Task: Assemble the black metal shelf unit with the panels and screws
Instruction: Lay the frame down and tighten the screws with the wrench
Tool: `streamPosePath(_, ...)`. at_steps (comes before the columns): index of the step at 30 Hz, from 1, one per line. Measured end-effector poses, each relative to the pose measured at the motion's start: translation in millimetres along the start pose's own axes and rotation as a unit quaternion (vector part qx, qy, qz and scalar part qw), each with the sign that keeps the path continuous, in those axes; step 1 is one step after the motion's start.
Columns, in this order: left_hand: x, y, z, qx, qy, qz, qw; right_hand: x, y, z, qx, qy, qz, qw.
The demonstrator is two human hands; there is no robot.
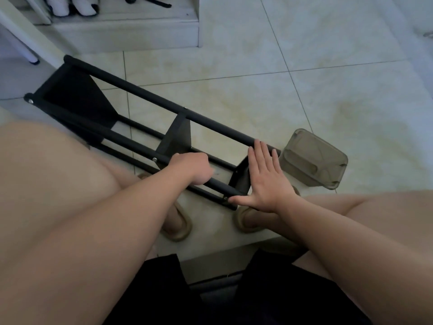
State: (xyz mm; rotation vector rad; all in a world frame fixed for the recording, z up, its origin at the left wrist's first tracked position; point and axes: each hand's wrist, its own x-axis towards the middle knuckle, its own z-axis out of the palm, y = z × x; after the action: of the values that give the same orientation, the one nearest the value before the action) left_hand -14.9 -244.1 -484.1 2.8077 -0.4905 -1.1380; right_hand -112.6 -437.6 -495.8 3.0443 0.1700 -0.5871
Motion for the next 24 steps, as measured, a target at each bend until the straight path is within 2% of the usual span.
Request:
streamPosePath(4, 9, 4, -5, -0.006, -0.033, -0.006, 0.999, 1, 3, 3, 0.027, 0.009, -0.010, 1.000)
streamPosePath(9, 21, 13, -6, -0.089, -0.062, 0.077, 0.991, 1, 4, 6, 0.045, 0.016, -0.011, 0.999)
streamPosePath(16, 27, 33, 0, -0.127, -0.067, 0.146, 0.979, 2, 2, 11, 0.063, 0.029, -0.014, 0.997)
streamPosePath(19, 27, 39, 2, -0.209, -0.075, 0.121, 0.967, 2, 2, 11, 0.063, 0.031, -0.012, 0.997)
streamPosePath(22, 26, 44, 4, -0.335, -0.104, 0.070, 0.934, 3, 1, 11, 0.063, 0.034, -0.013, 0.997)
streamPosePath(24, 24, 47, 4, -0.379, -0.116, 0.051, 0.917, 3, 1, 11, 0.063, 0.037, -0.013, 0.997)
